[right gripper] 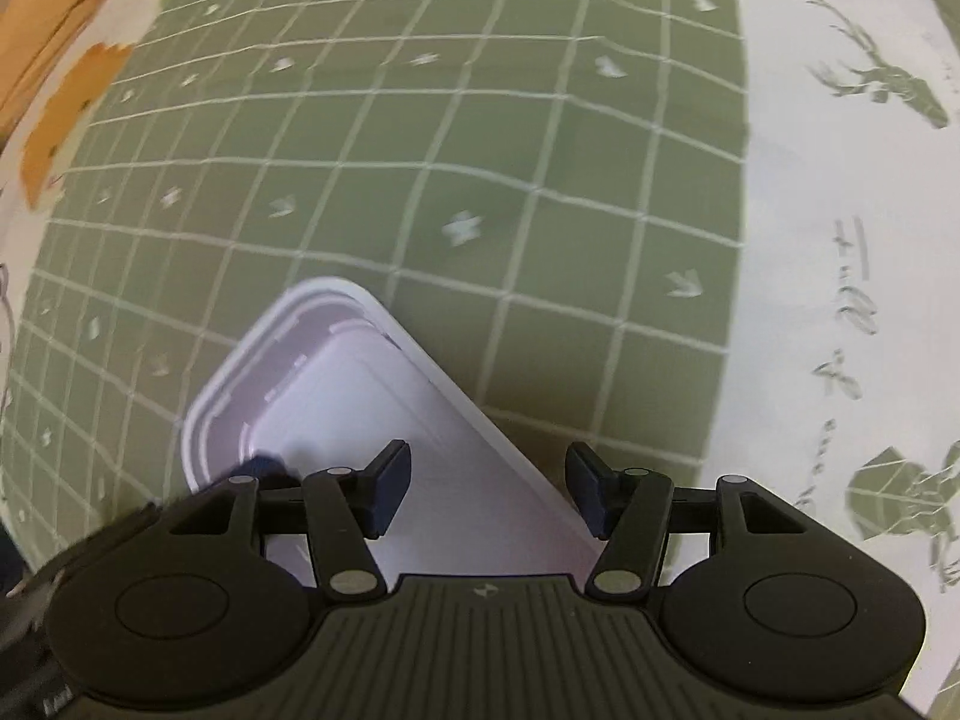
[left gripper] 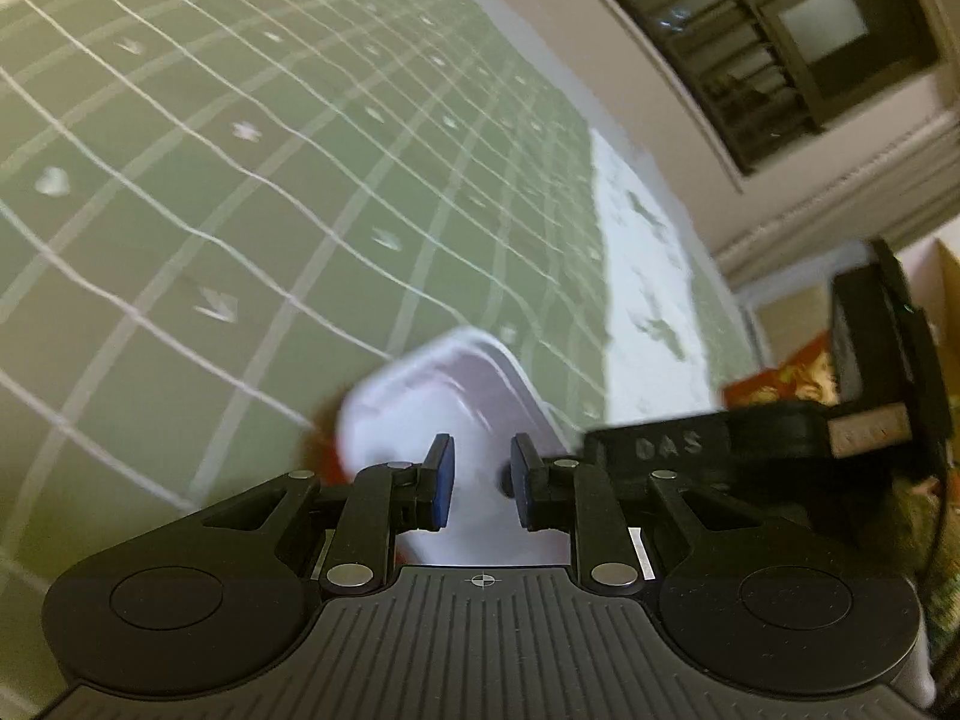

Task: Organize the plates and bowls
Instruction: 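Grasp the red-and-white tray rim with the left tool and lift it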

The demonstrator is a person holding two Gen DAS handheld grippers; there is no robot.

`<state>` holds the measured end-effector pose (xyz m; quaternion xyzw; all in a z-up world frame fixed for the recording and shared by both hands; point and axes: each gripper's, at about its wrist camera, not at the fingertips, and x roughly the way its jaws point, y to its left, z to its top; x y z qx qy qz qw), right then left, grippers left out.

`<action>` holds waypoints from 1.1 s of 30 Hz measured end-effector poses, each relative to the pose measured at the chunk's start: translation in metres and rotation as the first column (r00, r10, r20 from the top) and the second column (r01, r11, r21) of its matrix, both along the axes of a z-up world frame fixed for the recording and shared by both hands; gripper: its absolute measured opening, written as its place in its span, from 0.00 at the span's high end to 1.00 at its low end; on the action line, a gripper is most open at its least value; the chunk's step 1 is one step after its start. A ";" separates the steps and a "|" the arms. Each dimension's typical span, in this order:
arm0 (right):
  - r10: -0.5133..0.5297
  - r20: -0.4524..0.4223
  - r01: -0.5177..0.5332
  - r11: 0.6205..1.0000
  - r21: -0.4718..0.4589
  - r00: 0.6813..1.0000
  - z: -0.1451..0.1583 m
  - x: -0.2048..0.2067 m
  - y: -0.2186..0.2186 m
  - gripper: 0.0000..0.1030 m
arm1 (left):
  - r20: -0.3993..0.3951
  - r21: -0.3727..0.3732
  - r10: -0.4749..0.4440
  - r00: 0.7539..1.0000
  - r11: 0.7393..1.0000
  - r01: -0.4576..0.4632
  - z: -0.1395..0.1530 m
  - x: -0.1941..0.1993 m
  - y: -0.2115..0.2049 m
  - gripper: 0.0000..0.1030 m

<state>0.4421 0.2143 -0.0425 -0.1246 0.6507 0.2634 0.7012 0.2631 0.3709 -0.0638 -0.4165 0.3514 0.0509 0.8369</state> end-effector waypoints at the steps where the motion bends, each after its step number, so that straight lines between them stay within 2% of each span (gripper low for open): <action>1: 0.001 0.004 -0.001 1.000 0.000 1.000 0.000 -0.003 0.001 0.44 | -0.028 0.035 0.013 1.000 0.999 -0.012 0.005 -0.004 0.002 0.78; 3: 0.005 0.020 -0.005 1.000 -0.011 1.000 0.002 -0.009 0.004 0.44 | -0.040 0.096 0.037 0.999 0.995 -0.033 0.017 -0.017 0.007 0.78; 6: 0.013 0.040 -0.012 1.000 -0.028 0.999 0.002 -0.006 0.006 0.44 | 0.008 0.069 0.040 0.999 0.997 -0.041 0.028 -0.034 0.015 0.78; 8: 0.006 0.047 -0.004 0.999 -0.042 0.999 0.002 -0.003 0.007 0.44 | -0.007 0.053 -0.002 1.000 0.999 0.002 0.024 -0.031 0.015 0.78; 11: -0.010 0.042 0.012 0.998 -0.054 0.999 0.000 0.000 0.005 0.44 | -0.086 0.058 -0.082 0.993 0.994 0.087 0.009 -0.015 0.002 0.79; 15: -0.011 0.039 0.014 0.998 -0.060 0.999 0.000 -0.002 0.001 0.44 | -0.115 0.069 -0.147 0.982 0.985 0.156 0.001 -0.001 -0.013 0.79; 17: -0.005 0.031 0.007 0.998 -0.059 1.000 0.000 -0.004 0.000 0.44 | -0.088 0.086 -0.133 0.987 0.986 0.140 0.004 -0.001 -0.013 0.79; 21: 0.012 0.035 -0.010 0.999 -0.051 0.999 0.000 -0.007 0.006 0.44 | 0.060 0.064 -0.092 0.994 0.994 0.088 0.031 -0.023 0.000 0.79; 23: 0.031 0.064 -0.028 0.999 -0.047 0.997 0.009 -0.010 0.006 0.44 | 0.085 0.072 -0.054 0.995 0.996 0.048 0.042 -0.036 0.006 0.79; 26: 0.110 0.162 -0.103 0.993 -0.055 0.981 0.030 -0.019 0.002 0.44 | 0.009 0.083 -0.036 0.999 0.996 0.035 0.041 -0.046 0.004 0.79; 28: 0.171 0.205 -0.161 0.985 -0.062 0.964 0.039 -0.023 -0.001 0.41 | -0.064 0.043 -0.057 0.996 0.997 0.060 0.032 -0.051 -0.002 0.79; 31: 0.244 0.205 -0.237 0.970 -0.057 0.948 0.040 -0.020 -0.003 0.40 | -0.104 -0.054 -0.017 0.994 0.998 0.012 0.020 -0.063 -0.008 0.79; 33: 0.272 0.176 -0.270 0.962 -0.039 0.946 0.036 -0.018 -0.003 0.40 | -0.100 -0.078 0.011 0.995 0.997 -0.019 0.019 -0.067 -0.014 0.79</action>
